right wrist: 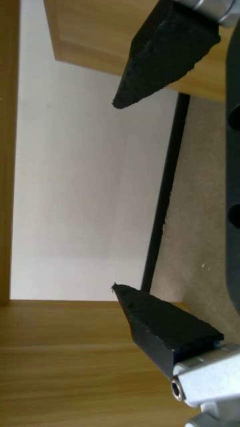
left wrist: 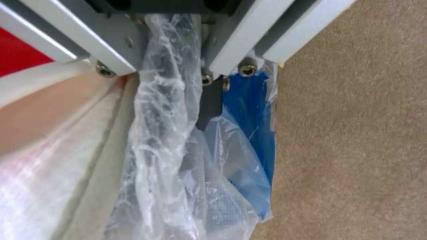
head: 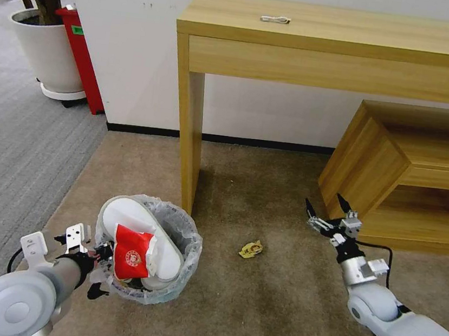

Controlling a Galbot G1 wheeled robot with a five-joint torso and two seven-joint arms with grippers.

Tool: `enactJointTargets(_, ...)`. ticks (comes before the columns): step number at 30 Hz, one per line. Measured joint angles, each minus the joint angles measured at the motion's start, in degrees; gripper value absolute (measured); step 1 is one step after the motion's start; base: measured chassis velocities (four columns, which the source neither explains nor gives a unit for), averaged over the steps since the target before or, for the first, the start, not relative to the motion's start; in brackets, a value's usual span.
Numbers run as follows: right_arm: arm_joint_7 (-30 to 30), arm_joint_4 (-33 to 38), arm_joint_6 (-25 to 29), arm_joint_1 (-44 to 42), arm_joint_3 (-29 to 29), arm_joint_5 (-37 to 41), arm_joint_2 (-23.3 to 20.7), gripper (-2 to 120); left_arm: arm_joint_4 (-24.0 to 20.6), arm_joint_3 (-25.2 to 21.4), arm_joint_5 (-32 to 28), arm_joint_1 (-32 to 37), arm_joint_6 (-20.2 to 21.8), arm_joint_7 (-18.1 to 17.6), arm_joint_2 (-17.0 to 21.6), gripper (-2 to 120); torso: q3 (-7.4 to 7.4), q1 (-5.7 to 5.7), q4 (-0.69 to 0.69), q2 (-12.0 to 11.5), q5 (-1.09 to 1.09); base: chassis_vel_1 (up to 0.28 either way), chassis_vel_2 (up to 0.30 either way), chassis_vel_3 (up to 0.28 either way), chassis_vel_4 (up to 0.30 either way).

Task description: Pick up the trash bin and place the garbage on the floor into it.

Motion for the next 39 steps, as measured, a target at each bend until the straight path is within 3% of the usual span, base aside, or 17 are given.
enactJointTargets(15, -2.2, -2.2, 2.4, -10.9, 11.3, -5.9, 1.8, 100, -1.8, -1.0, -0.1, 1.4, -0.1, -0.2, 0.2, 0, 0.00, 0.00, -0.01, 0.0, 0.00, 0.000, 0.000, 0.000, 0.000)
enactJointTargets(39, -3.1, -1.4, 1.3, -12.7, 12.9, -7.5, 2.0, 100, -3.7, -1.9, 0.9, 4.0, 0.4, -0.3, -0.8, 0, 0.00, 0.00, -0.01, 0.0, -0.01, 0.000, 0.000, 0.000, 0.000)
